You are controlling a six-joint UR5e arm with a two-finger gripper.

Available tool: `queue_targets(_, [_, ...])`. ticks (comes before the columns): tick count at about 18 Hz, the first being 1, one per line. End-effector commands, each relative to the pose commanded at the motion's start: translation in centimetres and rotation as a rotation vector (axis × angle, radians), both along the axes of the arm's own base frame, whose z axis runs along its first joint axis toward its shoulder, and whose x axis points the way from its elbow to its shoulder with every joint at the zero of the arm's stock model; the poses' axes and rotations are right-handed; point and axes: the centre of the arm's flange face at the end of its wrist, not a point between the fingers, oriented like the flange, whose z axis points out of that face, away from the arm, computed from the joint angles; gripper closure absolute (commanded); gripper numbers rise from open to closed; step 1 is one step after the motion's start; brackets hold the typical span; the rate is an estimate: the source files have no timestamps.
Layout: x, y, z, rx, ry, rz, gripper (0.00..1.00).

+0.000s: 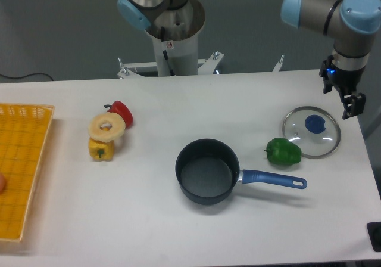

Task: Pick up the donuts
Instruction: 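Lower the open gripper slightly above the glass lid, then move the gripper across the table toward the beige donut on the yellow pepper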

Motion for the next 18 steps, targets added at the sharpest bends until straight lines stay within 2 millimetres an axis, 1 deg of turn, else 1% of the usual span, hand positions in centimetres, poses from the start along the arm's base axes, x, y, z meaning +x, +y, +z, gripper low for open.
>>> queue_targets(3, [0.3,0.5,0.1,0.005,-0.002,0.010,0.00])
queue_targets(6, [0.5,1.2,-0.1,0.021,-0.017,0.092,0.00])
queue_targets(7, [0.7,1.6,-0.1,0.023,-0.018,0.094,0.00])
queue_targets(8, [0.8,1.6,-0.4,0.021,-0.025,0.093,0.00])
queue_targets(10, [1.4,1.3,-1.8,0.044,-0.056,0.116,0.00])
queue_targets(12, [1.5,1.6,-2.0,0.131,-0.092,0.193,0.00])
queue_targets(13, [1.7,1.8,-1.9,0.147,-0.101,0.223,0.00])
queue_targets(16, [3.7,2.0,-1.6,0.148,-0.131,0.259,0.00])
queue_targets(17, [4.1,2.3,-1.8,0.148,-0.157,0.303,0.00])
queue_targets(18, [4.4,2.4,-1.5,0.159,-0.169,0.357,0.00])
